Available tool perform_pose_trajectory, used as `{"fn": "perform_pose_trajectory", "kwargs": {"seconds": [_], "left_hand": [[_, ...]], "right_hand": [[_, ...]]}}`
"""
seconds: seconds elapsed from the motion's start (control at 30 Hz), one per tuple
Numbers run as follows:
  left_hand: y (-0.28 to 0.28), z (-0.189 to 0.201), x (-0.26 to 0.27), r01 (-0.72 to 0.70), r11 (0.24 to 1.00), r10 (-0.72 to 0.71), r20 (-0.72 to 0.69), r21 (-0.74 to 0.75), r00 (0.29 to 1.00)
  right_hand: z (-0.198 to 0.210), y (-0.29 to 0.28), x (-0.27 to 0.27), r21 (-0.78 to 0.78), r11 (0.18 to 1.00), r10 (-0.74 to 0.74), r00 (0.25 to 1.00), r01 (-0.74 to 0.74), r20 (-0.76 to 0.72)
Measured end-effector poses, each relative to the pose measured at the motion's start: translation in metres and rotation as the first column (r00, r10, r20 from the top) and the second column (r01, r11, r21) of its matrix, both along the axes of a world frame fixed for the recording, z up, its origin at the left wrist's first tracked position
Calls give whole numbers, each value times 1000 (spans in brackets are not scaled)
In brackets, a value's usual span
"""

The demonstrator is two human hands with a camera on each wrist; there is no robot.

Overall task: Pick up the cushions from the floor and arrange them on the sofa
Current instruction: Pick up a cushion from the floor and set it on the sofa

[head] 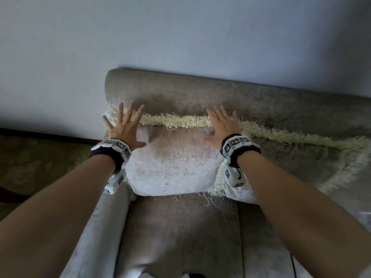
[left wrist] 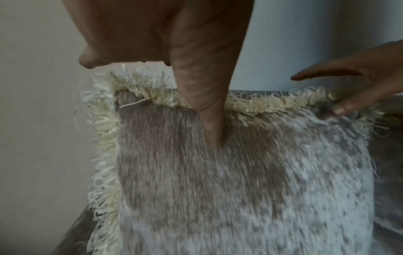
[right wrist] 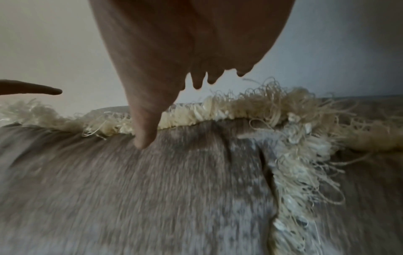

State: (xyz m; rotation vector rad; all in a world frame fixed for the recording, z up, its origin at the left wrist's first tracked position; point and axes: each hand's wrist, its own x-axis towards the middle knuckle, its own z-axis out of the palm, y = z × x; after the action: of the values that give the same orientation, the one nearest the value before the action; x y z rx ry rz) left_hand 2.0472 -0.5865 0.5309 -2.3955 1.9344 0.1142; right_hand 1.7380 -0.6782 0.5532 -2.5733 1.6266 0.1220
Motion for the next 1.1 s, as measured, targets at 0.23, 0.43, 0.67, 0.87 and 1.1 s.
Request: {"fn": "perform_pose_trajectory", "kwargs": {"seconds": [0.23,0.43,0.67,0.87,1.1], "left_hand": [[-21,-5,10,-2,984,19,-96,177,995],[-38,-3,4,20,947,-21,0,321,1000],[-46,7,-11,-13,952,2,36,305,999],[-65,28,-34,38,979,-52,62,202,997],[-54,-4,-15,24,997,-28,46,80,999]], "right_hand": [[-3,-15,-11,312,948,-19,987,69,-161],[-1,-22,-13,205,977,-10,977,54,-212],[16,-22,-25,306,946,-51,983,103,-174],[33,-27,-48,330,924,-109,961,193,-255],[-5,-16,-39,32,978,-201,975,205,-89]]}}
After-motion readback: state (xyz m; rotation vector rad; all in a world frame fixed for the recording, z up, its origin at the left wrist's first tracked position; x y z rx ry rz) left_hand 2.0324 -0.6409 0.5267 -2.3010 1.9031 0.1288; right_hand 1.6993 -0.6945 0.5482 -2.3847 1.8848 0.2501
